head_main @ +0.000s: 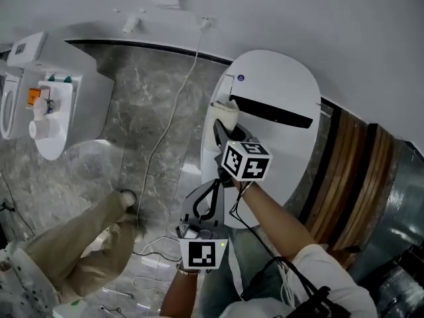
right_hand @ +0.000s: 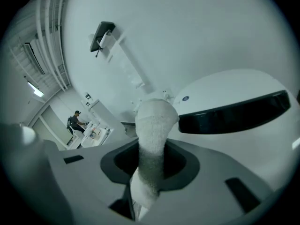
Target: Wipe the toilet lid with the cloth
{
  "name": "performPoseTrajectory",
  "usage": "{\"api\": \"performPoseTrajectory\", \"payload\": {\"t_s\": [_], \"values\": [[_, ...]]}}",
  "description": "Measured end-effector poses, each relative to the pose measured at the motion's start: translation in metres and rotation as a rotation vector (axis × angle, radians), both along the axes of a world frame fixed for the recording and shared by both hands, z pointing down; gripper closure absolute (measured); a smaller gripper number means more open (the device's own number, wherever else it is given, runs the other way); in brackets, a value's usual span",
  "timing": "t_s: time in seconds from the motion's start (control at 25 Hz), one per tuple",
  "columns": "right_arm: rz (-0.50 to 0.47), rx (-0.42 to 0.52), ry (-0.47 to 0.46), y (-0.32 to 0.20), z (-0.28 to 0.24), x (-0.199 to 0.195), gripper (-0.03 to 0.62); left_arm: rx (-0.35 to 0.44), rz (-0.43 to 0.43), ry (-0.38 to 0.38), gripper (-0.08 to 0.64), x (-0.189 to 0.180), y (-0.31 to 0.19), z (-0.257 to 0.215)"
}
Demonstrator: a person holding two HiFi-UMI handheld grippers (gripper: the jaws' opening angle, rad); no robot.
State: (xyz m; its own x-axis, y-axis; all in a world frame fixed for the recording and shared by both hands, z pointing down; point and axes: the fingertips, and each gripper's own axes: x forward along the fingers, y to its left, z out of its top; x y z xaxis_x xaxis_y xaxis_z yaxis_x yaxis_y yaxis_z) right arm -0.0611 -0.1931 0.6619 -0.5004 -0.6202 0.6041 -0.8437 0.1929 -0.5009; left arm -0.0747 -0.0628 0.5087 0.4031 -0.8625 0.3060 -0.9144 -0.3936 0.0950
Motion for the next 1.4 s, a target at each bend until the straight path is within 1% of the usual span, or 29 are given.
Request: {"api": "performPoseTrajectory", "payload": {"t_s": [0.04,0.12,0.16,0.24,0.32,0.4,0.48,0.64,0.76,0.84,0.92,1.0,1.04,1.12,1.24,1.4], "values": [[-0.011,-0.022,-0.004,-0.004,0.008,-0.008,0.491,0.001,-0.001,0.009,0.548,0.002,-0.002,-0.001],[-0.002,-0.074,0.017,-0.009,0.024,-0.011,0.491,-0.073,-0.01,0.035,0.548,0.004,0.001,0.009],[0.011,-0.087,0.046,-0.01,0.029,-0.004,0.491,-0.083,-0.007,0.04,0.548,0.006,0.001,0.011],[0.03,-0.081,0.116,-0.011,0.032,0.018,0.491,-0.055,0.003,0.045,0.548,0.009,-0.003,0.009],[0.039,-0.072,0.155,-0.006,0.032,0.045,0.491,-0.079,0.006,0.06,0.548,0.014,-0.002,0.014],[0.058,-0.078,0.169,0.005,0.036,0.077,0.491,-0.093,0.019,0.07,0.548,0.022,-0.002,0.019],[0.093,-0.088,0.191,0.017,0.039,0.119,0.491,-0.094,0.049,0.071,0.548,0.035,-0.003,0.021],[0.217,-0.112,0.264,0.04,0.04,0.222,0.491,-0.089,0.117,0.093,0.548,0.066,-0.002,0.019],[0.313,-0.143,0.322,0.061,0.045,0.294,0.491,-0.095,0.154,0.101,0.548,0.082,0.003,0.02],[0.347,-0.165,0.36,0.071,0.046,0.328,0.491,-0.095,0.166,0.109,0.548,0.088,0.006,0.02],[0.354,-0.174,0.414,0.074,0.041,0.347,0.491,-0.087,0.17,0.116,0.548,0.089,0.009,0.019],[0.349,-0.154,0.46,0.073,0.033,0.347,0.491,-0.087,0.159,0.118,0.548,0.086,0.014,0.017],[0.343,-0.132,0.467,0.071,0.028,0.339,0.491,-0.087,0.15,0.119,0.548,0.083,0.017,0.016],[0.32,-0.08,0.443,0.068,0.019,0.309,0.491,-0.084,0.128,0.118,0.548,0.072,0.023,0.012],[0.244,-0.029,0.345,0.066,0.012,0.233,0.491,-0.082,0.081,0.115,0.548,0.049,0.032,0.008],[0.067,-0.017,0.198,0.074,0.021,0.11,0.491,-0.061,-0.007,0.102,0.548,0.015,0.041,0.004]]}}
